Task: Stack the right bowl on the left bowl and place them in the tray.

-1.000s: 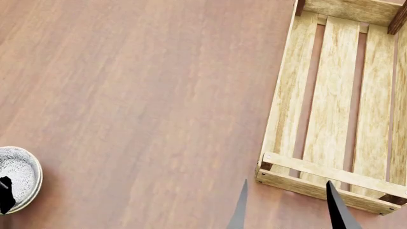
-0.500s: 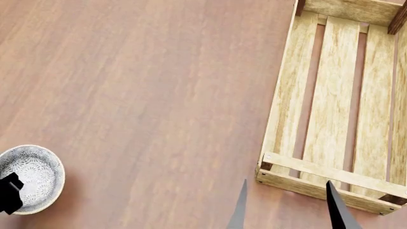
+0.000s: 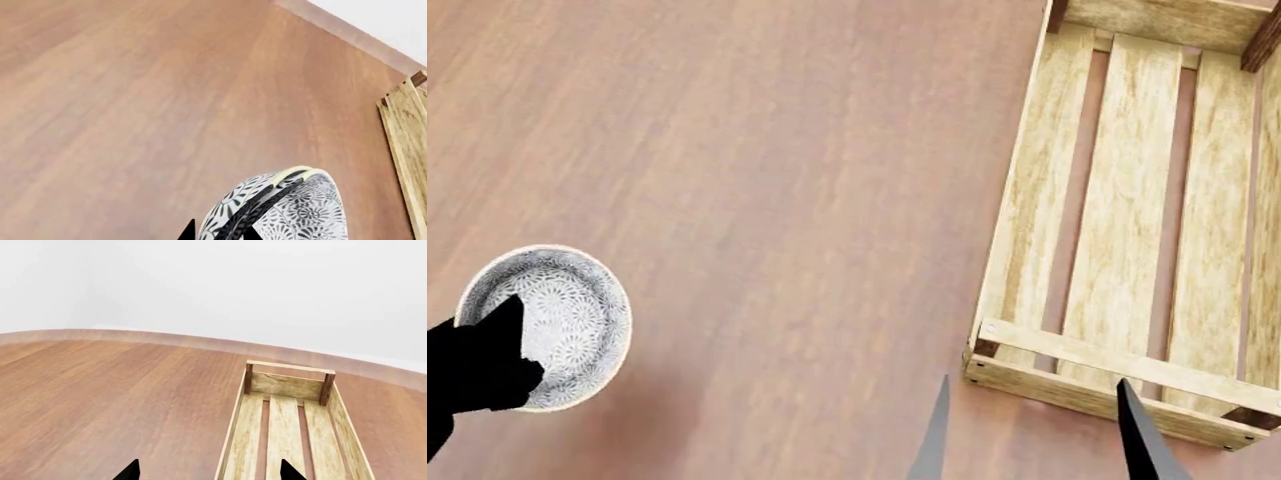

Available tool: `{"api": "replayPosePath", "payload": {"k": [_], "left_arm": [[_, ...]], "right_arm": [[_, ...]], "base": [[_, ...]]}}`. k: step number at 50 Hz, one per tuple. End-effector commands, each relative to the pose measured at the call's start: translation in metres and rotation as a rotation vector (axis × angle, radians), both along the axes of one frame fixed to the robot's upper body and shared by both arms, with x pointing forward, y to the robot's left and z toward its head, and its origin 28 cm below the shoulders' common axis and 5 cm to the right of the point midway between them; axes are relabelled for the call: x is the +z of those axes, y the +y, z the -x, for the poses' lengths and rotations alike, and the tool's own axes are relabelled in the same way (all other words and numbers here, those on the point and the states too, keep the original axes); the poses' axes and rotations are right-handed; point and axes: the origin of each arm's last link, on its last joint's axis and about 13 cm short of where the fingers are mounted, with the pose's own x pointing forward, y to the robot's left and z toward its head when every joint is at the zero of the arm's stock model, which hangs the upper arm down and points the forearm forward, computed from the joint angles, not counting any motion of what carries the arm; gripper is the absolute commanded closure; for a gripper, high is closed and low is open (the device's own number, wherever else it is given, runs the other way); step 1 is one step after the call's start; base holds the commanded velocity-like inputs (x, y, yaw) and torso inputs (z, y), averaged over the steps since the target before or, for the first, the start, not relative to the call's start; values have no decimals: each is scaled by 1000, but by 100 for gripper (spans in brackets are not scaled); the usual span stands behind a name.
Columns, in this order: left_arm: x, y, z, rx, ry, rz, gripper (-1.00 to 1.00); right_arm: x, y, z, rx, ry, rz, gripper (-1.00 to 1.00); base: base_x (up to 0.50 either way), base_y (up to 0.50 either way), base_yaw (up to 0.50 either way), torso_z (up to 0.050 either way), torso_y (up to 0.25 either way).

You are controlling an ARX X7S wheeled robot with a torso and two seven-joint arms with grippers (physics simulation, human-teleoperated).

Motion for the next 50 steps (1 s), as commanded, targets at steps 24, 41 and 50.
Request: {"api": "replayPosePath", "payload": {"k": [24, 41, 50], "left_arm": [[40, -30, 31, -315, -633, -248, 100], [42, -28, 27, -354, -687, -258, 100], [48, -31, 23, -358, -694, -272, 100]], "right_arm": [[2, -11, -11, 29, -15, -36, -100], [15, -21, -12, 205, 24, 34, -100], [27, -30, 1, 242, 27, 72, -100]], "base": [[0, 0, 0, 0, 1], [0, 0, 0, 1, 1], [0, 0, 0, 0, 0]]}}
